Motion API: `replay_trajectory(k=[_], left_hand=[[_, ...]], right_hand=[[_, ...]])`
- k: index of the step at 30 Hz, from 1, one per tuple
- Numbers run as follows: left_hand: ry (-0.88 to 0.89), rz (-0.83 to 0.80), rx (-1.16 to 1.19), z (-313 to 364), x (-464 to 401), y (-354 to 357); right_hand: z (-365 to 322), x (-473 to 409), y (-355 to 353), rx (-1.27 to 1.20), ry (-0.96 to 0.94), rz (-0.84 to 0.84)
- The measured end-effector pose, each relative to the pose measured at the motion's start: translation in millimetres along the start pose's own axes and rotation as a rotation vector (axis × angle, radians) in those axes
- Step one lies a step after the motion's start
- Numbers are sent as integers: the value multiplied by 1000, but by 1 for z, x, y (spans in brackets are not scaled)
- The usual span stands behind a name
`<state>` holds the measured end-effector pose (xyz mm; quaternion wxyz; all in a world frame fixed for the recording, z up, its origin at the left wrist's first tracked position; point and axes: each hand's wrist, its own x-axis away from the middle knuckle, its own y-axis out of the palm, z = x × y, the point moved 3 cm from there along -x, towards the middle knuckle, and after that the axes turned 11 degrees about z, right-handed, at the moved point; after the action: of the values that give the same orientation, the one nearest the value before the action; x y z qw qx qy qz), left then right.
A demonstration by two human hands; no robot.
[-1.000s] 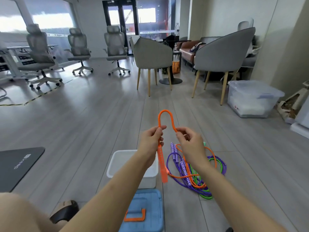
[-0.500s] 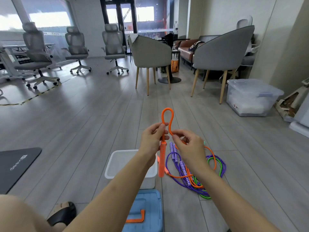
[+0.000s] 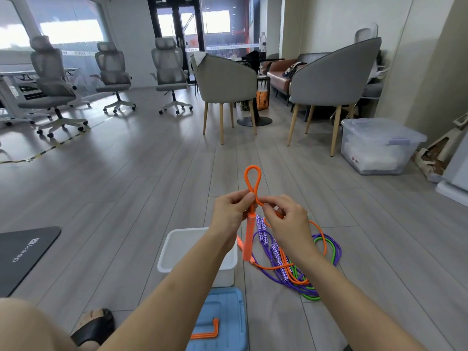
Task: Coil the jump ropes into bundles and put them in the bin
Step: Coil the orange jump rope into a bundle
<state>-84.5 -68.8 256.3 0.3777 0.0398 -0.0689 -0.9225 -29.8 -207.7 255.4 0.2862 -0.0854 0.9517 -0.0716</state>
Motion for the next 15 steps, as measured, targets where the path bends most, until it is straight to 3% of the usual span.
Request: replay_trajectory(k=[5,9,12,15], left_hand=[[-66,-106,31,-3,-1,0],[-34,-82,74,1,-5,1],[17,27,185,13,-14,-9],[61,165,236,24,-33,-31]], right_hand=[[1,-1,1,-7,33,-14],[2,0,10,-17,100,-116],[-1,0,11,-20,89,-282],[-7,4,5,57,-37,-538]])
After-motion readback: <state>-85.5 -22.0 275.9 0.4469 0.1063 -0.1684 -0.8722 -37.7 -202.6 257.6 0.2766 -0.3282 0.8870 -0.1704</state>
